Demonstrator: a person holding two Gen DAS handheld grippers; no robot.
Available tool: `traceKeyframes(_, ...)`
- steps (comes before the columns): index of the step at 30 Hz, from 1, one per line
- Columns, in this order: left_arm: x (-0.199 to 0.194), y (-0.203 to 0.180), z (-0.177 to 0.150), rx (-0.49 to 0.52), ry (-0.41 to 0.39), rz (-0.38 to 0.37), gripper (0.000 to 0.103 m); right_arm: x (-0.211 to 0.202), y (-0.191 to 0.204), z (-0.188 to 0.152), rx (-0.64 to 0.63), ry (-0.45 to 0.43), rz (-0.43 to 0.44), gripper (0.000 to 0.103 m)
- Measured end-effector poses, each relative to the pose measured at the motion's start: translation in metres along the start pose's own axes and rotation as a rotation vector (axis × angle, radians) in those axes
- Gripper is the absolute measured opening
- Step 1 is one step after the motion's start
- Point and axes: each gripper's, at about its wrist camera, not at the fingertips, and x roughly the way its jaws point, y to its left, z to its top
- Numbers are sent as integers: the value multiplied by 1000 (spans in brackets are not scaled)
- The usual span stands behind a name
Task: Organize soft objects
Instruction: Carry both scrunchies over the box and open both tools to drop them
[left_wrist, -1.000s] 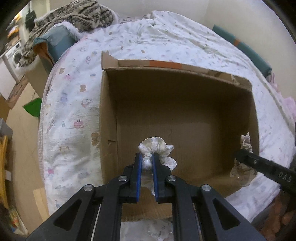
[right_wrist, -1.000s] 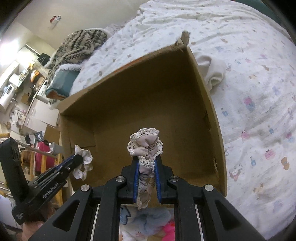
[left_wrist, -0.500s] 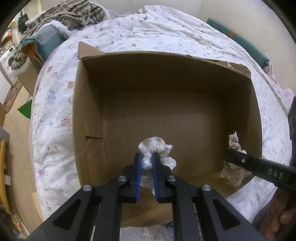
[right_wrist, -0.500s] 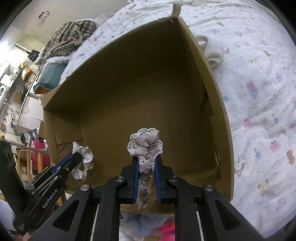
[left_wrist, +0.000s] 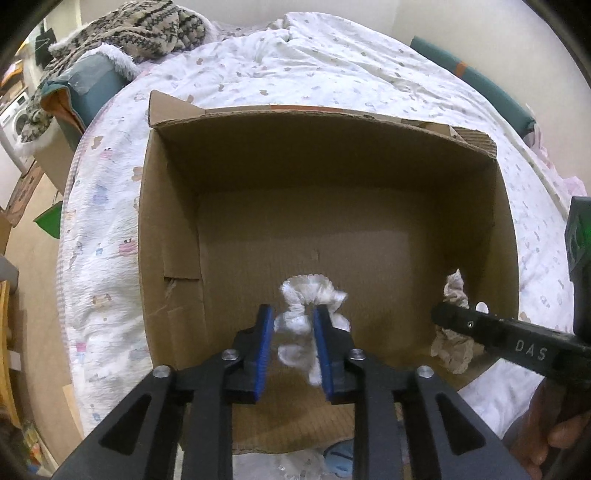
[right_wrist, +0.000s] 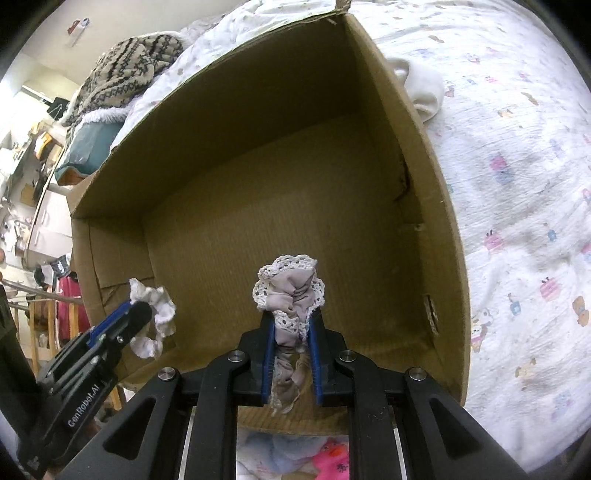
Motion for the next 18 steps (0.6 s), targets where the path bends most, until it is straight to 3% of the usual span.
traceKeyframes(5, -5, -5, 1, 21, -31, 27, 65, -4, -1, 0, 7, -18, 5, 22)
traceKeyframes(9, -13, -9, 0, 26, -65, 48, 67, -9, -2, 0, 11, -27, 16, 30)
traceKeyframes(10, -16, -11, -3, 28, -71, 49, 67, -11, -3, 0, 17, -31, 24, 40)
traceKeyframes(11, -18, -12, -3, 30, -76, 51, 67, -14, -4, 1, 23, -42, 32, 61)
traceKeyframes(12, -19, -12, -3, 32, -79, 52, 67, -18, -5, 1, 30, -63, 37, 70)
traceKeyframes(18, -33, -5, -2, 18, -107, 55, 67, -32, -4, -2, 11, -102, 49, 73)
